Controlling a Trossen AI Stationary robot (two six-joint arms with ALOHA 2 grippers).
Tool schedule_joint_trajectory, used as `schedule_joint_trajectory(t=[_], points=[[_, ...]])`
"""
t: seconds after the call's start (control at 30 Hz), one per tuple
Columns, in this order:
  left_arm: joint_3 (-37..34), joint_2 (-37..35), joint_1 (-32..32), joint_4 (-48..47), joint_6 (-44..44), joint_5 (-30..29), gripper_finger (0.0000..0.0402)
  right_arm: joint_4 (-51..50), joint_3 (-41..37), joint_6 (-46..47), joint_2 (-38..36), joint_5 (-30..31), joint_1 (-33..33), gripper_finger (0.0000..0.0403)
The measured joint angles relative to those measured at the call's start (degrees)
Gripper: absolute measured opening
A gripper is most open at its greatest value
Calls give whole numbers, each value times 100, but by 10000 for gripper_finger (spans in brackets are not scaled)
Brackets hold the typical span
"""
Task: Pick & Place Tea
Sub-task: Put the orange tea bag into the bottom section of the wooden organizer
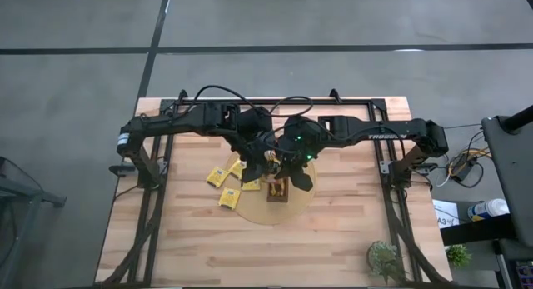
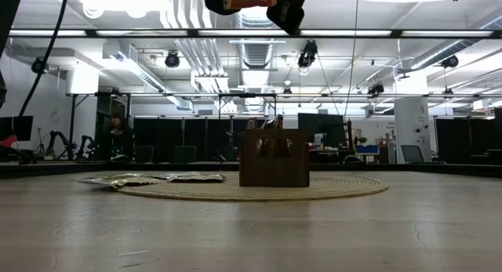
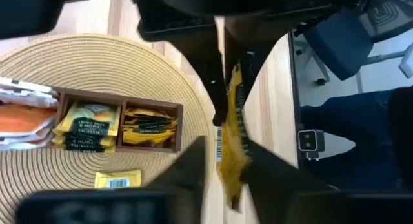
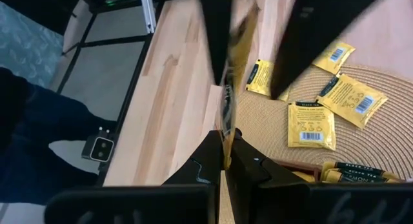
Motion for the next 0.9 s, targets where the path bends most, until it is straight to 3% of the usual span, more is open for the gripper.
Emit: schedule_joint_trajectory(t=[0.07, 0.13, 0.4, 0.77, 0.9], points=[[0, 0, 0, 59, 79, -2, 33, -2, 0, -2, 0, 10, -2, 8], [0, 0, 0, 120, 139, 13, 12, 4, -1, -6, 0, 15, -7, 8], [0, 0, 2, 131, 174, 30, 1, 7, 59, -153, 0, 11, 0, 43], [0, -15, 18, 53, 155, 16, 0, -102, 309, 180, -74, -5, 0, 170], [-2, -11, 39, -64, -61, -241, 0, -463, 374, 357, -333, 18, -10, 205]])
